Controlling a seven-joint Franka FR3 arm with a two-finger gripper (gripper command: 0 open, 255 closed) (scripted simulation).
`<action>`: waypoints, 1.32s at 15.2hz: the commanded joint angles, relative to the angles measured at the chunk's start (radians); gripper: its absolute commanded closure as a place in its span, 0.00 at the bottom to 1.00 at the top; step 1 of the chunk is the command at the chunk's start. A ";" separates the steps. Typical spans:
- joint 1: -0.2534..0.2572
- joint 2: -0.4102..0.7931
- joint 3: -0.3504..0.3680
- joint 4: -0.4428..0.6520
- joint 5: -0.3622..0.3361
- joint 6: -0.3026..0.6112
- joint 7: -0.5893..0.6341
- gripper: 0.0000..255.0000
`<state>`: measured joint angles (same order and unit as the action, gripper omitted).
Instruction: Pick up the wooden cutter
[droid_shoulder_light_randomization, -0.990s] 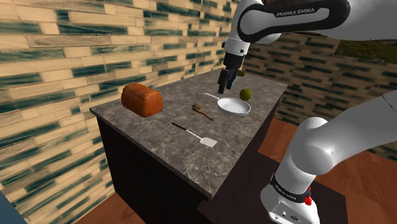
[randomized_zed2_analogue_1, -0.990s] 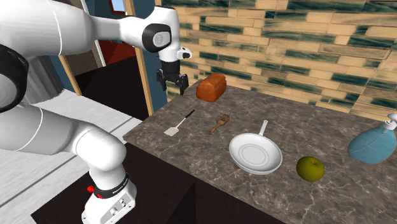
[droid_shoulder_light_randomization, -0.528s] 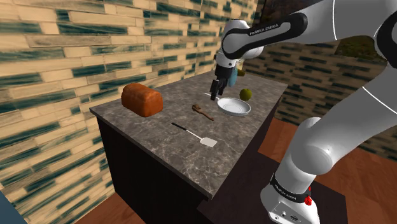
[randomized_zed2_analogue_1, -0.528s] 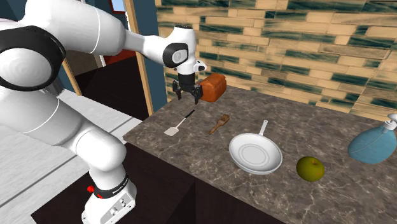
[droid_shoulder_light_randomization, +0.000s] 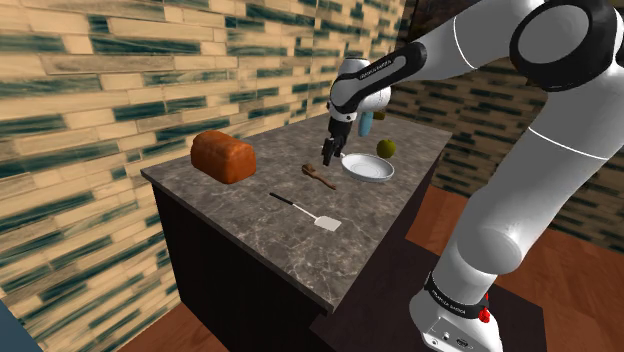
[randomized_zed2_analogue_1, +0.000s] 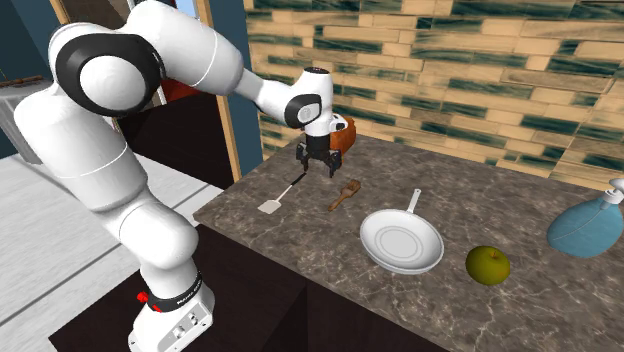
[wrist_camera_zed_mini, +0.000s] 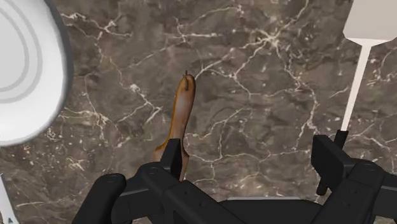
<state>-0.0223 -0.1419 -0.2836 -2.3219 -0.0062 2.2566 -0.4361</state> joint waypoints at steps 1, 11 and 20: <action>-0.003 0.078 -0.015 0.029 0.021 0.051 -0.037 0.00; -0.054 0.422 -0.022 0.234 0.152 0.188 -0.194 0.00; -0.067 0.484 -0.005 0.221 0.187 0.261 -0.220 1.00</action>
<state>-0.0888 0.3401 -0.2892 -2.1018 0.1798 2.5153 -0.6548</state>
